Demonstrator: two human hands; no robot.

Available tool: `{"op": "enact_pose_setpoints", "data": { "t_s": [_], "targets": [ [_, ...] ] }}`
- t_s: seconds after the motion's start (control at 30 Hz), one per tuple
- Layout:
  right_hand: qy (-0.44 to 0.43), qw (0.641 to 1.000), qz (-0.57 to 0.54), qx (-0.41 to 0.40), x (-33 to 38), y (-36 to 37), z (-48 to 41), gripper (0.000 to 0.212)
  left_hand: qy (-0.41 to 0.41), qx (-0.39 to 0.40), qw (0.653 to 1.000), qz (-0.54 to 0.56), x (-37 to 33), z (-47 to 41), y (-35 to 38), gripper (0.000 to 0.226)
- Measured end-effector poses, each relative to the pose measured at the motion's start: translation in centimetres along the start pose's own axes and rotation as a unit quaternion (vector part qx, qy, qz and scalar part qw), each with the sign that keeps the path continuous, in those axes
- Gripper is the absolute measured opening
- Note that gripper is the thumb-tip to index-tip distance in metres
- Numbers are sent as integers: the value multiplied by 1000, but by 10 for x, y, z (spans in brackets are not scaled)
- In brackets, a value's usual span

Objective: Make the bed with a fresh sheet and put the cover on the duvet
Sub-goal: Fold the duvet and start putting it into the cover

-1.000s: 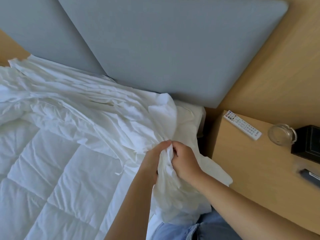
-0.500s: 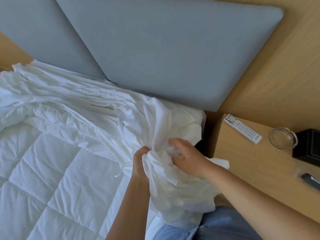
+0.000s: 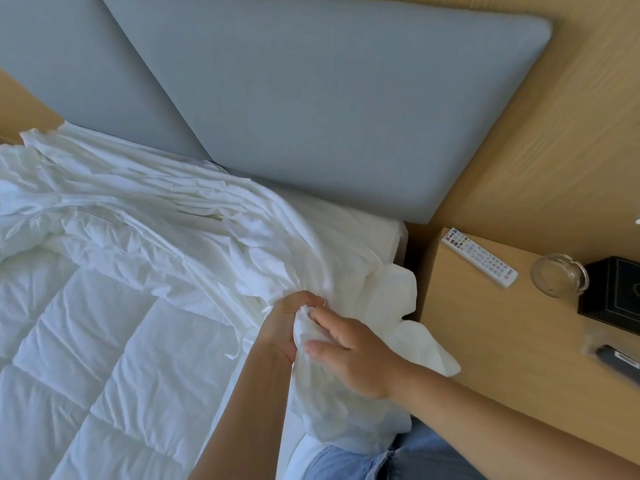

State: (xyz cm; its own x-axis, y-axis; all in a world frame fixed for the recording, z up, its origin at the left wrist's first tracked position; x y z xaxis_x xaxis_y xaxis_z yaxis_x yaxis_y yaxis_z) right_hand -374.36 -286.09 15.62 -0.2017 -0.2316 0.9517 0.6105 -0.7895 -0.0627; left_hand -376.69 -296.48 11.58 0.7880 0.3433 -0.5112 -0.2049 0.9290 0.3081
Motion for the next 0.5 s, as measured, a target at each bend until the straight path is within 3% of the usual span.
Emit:
{"op": "enact_pose_setpoints", "data": {
  "t_s": [0.13,0.17,0.23,0.27,0.37,0.5],
  "targets": [
    [56,979,-80,-179,-15,-31,-8,21,91,-57,987,117,-4,0,-6,22],
    [78,978,-54,-186,-21,-39,-12,27,100,-45,983,146,-3,1,-8,24],
    [98,989,23,-111,-29,-39,-20,50,85,5,981,175,3,3,-11,12],
    [91,992,40,-75,-30,-33,-24,48,74,46,979,183,3,5,-9,7],
    [48,991,81,-98,-23,-24,-32,9,73,114,981,136,1,8,-8,42],
    [22,976,129,-173,-20,-27,-32,16,74,90,989,87,-4,2,-9,32]
  ]
}}
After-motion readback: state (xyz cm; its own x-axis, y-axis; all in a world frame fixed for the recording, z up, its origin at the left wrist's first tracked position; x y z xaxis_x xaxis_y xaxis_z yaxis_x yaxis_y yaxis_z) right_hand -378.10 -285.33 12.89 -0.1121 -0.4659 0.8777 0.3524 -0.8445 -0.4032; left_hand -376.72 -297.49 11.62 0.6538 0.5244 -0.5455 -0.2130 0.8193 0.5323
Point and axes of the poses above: each hand's wrist, its own z-axis away from the middle knuckle, its own y-axis out of the palm, x = y × z, the point moved 4 cm from there along -z, towards the middle knuckle, and after that the axes turned 3 degrees about -z, right-handed, at the moved point
